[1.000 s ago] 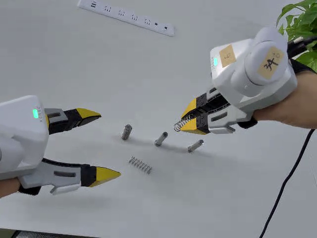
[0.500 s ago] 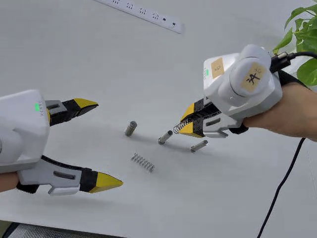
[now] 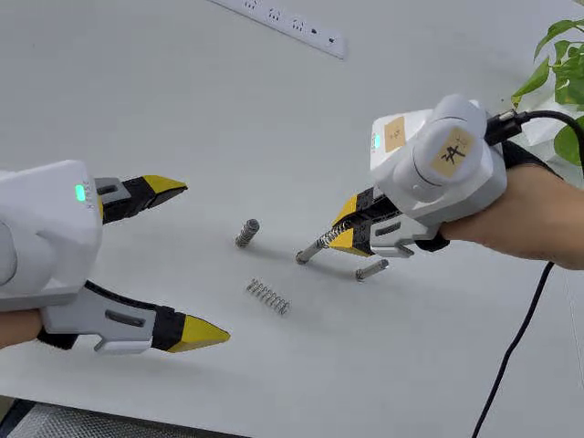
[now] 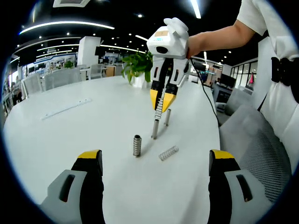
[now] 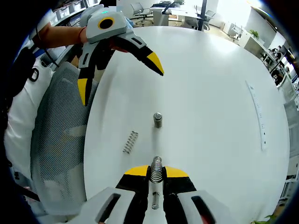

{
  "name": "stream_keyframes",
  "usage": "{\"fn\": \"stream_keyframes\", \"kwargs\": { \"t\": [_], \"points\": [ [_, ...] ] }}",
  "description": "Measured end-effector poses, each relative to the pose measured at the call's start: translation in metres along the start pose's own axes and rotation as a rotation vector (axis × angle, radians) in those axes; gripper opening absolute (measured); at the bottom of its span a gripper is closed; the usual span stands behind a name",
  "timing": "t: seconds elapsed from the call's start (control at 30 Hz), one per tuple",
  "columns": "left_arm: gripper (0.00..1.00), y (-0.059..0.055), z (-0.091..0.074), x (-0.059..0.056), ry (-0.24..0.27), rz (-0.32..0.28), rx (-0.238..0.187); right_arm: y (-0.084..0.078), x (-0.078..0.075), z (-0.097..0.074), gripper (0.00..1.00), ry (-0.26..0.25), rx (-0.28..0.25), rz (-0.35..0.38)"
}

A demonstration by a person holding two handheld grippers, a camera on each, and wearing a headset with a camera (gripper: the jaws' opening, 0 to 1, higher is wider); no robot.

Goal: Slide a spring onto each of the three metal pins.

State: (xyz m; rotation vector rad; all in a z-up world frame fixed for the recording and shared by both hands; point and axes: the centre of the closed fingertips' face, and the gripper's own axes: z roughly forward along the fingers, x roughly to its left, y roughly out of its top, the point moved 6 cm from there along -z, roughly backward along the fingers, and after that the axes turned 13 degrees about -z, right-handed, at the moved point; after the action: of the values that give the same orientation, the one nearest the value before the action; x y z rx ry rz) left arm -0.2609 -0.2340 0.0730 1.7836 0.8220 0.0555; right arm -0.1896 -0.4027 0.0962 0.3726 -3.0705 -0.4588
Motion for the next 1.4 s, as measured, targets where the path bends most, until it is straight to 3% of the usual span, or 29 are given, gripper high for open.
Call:
{"fn": "stream_keyframes", "kwargs": {
  "t": [1.4],
  "points": [
    [0.9,-0.006,0.004,-0.003,-0.037,-0.034,0.007,-0.005,-0.005,0.022,0.07,0.034,0.029,-0.031]
  ]
}}
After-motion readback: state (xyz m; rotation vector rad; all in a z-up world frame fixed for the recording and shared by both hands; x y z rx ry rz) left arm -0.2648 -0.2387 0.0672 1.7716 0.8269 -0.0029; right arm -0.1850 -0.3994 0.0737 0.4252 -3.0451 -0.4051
